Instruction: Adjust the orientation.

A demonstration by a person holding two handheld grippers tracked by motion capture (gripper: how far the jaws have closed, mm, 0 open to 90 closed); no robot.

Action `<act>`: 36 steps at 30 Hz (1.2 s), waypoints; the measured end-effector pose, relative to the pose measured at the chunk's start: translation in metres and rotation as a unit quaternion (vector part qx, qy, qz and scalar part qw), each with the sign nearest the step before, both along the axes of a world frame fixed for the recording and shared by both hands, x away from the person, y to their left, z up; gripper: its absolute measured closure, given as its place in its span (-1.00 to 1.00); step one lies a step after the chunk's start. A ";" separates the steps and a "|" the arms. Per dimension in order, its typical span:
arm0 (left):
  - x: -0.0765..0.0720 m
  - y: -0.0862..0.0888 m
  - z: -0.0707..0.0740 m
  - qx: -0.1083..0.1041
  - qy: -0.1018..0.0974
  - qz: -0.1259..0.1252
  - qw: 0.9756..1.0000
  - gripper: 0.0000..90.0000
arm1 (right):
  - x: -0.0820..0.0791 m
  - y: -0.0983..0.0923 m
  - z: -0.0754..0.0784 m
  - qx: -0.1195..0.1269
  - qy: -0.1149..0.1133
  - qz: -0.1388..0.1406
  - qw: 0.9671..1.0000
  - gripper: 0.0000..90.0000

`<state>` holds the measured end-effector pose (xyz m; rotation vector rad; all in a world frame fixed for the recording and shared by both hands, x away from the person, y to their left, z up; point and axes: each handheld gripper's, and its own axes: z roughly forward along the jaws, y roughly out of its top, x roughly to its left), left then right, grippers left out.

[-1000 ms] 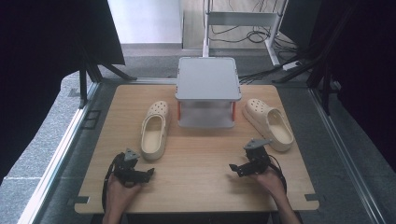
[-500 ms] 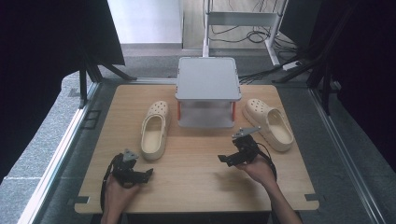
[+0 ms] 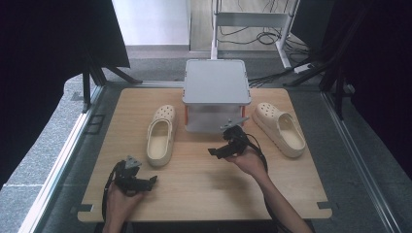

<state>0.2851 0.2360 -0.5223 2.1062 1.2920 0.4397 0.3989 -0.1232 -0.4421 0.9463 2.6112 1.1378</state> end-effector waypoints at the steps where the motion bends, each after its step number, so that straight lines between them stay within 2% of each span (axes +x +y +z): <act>1: 0.000 0.000 0.000 0.001 0.001 -0.001 1.000 -1.00 | 0.002 0.003 0.000 0.000 -0.001 0.001 1.000 -0.71; 6: 0.000 0.000 0.000 0.001 0.000 -0.001 1.000 -1.00 | 0.013 0.023 0.000 0.008 0.002 0.003 1.000 -0.69; 8: 0.000 0.000 0.000 0.001 0.000 -0.001 1.000 -1.00 | 0.017 0.033 0.001 0.019 0.006 0.003 1.000 -0.66; 10: 0.000 0.000 0.000 0.001 0.000 -0.001 1.000 -1.00 | 0.019 0.037 0.001 0.020 0.007 0.005 1.000 -0.66; 11: 0.000 0.000 0.000 0.001 0.000 -0.001 1.000 -1.00 | 0.022 0.049 0.002 0.020 0.007 0.009 1.000 -0.63; 27: -0.001 0.002 0.000 0.000 0.000 -0.003 1.000 -0.99 | 0.042 0.121 0.001 0.004 0.020 0.003 1.000 -0.50; 34: -0.003 0.005 0.000 0.001 -0.002 -0.003 1.000 -1.00 | 0.053 0.147 -0.004 0.009 0.033 -0.023 0.999 -0.43; 36: -0.003 0.007 0.000 0.001 0.000 -0.001 1.000 -1.00 | 0.055 0.153 -0.005 0.002 0.029 -0.025 0.999 -0.40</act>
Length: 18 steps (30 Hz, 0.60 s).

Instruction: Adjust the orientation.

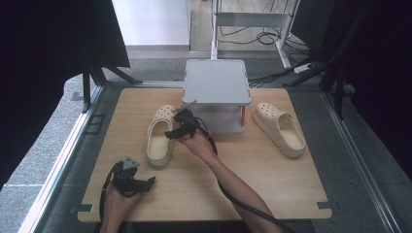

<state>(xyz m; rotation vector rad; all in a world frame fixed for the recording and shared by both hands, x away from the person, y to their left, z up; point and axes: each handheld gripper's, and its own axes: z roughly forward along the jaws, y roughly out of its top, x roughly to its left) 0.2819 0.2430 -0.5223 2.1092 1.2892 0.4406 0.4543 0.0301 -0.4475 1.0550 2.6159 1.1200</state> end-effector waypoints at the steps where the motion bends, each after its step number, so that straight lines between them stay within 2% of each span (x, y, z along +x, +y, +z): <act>1: 0.000 0.001 0.000 -0.001 -0.001 0.000 1.000 -1.00 | 0.001 0.003 -0.001 -0.002 -0.001 -0.002 1.000 -0.39; 4: 0.000 0.001 0.000 -0.001 -0.001 0.000 1.000 -1.00 | 0.004 0.009 -0.002 -0.007 0.002 -0.005 1.000 -0.37; 7: 0.000 0.001 0.000 0.000 -0.001 0.000 1.000 -1.00 | 0.008 0.020 -0.006 -0.028 0.003 -0.012 1.000 -0.33; 11: 0.000 0.001 0.000 0.000 -0.001 0.000 1.000 -1.00 | 0.012 0.027 -0.011 -0.038 0.011 -0.019 0.999 -0.27; 15: 0.000 0.001 0.000 0.001 -0.001 0.000 1.000 -1.00 | 0.016 0.036 -0.017 -0.067 0.009 -0.042 0.997 -0.08; 18: 0.000 0.001 0.000 0.001 -0.001 0.000 1.000 -1.00 | 0.016 0.034 -0.017 -0.064 0.024 -0.049 0.996 0.05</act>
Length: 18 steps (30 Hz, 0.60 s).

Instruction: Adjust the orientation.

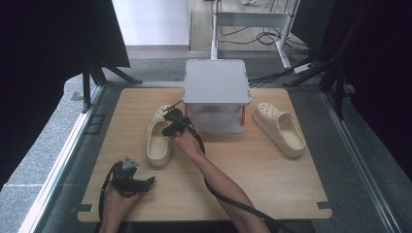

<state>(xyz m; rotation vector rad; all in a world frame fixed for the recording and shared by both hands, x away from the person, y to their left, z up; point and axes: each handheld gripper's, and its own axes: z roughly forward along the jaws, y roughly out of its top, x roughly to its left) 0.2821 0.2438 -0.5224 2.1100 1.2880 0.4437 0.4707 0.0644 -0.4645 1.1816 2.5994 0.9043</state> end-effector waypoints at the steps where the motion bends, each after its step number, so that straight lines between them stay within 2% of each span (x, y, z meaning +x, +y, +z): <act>1: 0.000 0.000 0.000 0.001 0.000 -0.001 1.000 -1.00 | -0.001 0.000 0.001 -0.002 0.001 0.000 1.000 0.11; 3: 0.000 0.000 0.000 -0.001 0.001 0.000 1.000 -1.00 | -0.002 -0.001 0.002 -0.006 0.003 0.001 1.000 0.27; 5: 0.000 0.000 0.000 -0.001 0.000 0.000 1.000 -1.00 | -0.003 -0.004 0.005 -0.021 -0.002 -0.002 1.000 0.45; 9: 0.000 0.000 0.000 -0.001 0.000 0.000 1.000 -1.00 | 0.000 -0.014 0.009 -0.015 0.009 -0.003 1.000 0.65; 11: 0.000 0.000 0.000 -0.001 0.000 0.000 1.000 -1.00 | 0.000 -0.018 0.011 -0.007 0.011 -0.002 1.000 0.69; 18: 0.000 0.000 0.000 -0.001 0.000 0.000 1.000 -1.00 | -0.008 -0.022 0.027 -0.011 0.002 0.019 1.000 0.70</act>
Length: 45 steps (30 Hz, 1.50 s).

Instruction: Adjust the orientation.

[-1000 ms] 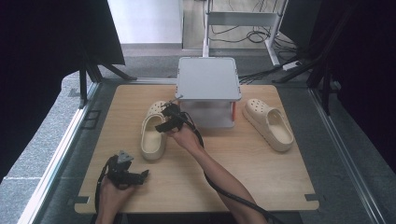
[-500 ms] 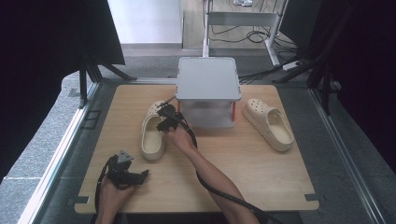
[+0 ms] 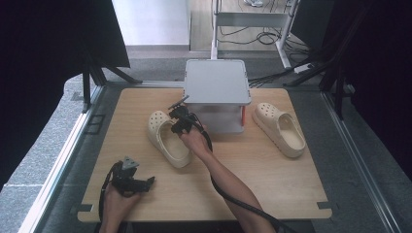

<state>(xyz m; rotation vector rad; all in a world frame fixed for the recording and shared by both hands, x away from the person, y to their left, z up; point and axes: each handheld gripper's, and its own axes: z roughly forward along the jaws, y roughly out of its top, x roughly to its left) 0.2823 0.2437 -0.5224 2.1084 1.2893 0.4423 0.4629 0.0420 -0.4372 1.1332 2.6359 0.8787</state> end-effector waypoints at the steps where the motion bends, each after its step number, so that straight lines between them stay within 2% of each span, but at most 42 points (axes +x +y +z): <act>1: 0.000 0.000 0.000 0.001 0.000 -0.001 1.000 -1.00 | -0.002 0.000 0.003 0.000 -0.002 0.004 1.000 0.70; 6: 0.000 0.000 0.000 -0.001 0.000 0.000 1.000 -1.00 | -0.011 -0.004 0.014 0.008 -0.002 0.025 1.000 0.70; 7: 0.000 0.000 0.000 0.000 0.000 0.000 1.000 -1.00 | -0.016 -0.006 0.019 0.017 0.005 0.041 0.999 0.70; 12: 0.000 0.000 0.000 0.000 -0.001 -0.001 1.000 -1.00 | -0.028 -0.016 0.029 0.041 0.014 0.065 0.997 0.70; 17: 0.000 0.001 0.000 -0.001 -0.001 0.000 1.000 -1.00 | -0.038 -0.026 0.038 0.049 0.017 0.077 0.996 0.70; 20: 0.000 0.002 0.000 -0.001 0.000 0.000 1.000 -1.00 | -0.048 -0.041 0.046 0.059 0.015 0.082 0.995 0.70; 24: 0.000 0.002 0.000 -0.001 0.000 0.005 1.000 -1.00 | -0.056 -0.051 0.051 0.061 0.008 0.086 0.994 0.70; 26: 0.000 0.003 0.000 0.001 0.000 0.010 1.000 -1.00 | -0.067 -0.064 0.057 0.064 0.000 0.090 0.994 0.70; 30: -0.001 0.004 0.000 0.001 0.001 0.012 1.000 -1.00 | -0.079 -0.077 0.060 0.070 -0.005 0.095 0.993 0.70; 31: -0.001 0.005 0.000 0.001 0.001 0.014 1.000 -1.00 | -0.088 -0.085 0.062 0.073 -0.006 0.098 0.992 0.70; 36: -0.001 0.005 0.000 0.003 0.001 0.015 1.000 -1.00 | -0.105 -0.101 0.059 0.078 -0.010 0.107 0.991 0.70; 39: -0.001 0.005 0.000 0.002 0.001 0.017 1.000 -1.00 | -0.122 -0.115 0.051 0.078 -0.015 0.110 0.991 0.70; 42: -0.001 0.005 0.000 0.002 0.001 0.016 1.000 -1.00 | -0.129 -0.122 0.045 0.072 -0.016 0.111 0.991 0.70; 45: -0.001 0.005 0.000 0.001 0.003 0.016 1.000 -1.00 | -0.140 -0.135 0.031 0.068 -0.015 0.110 0.992 0.70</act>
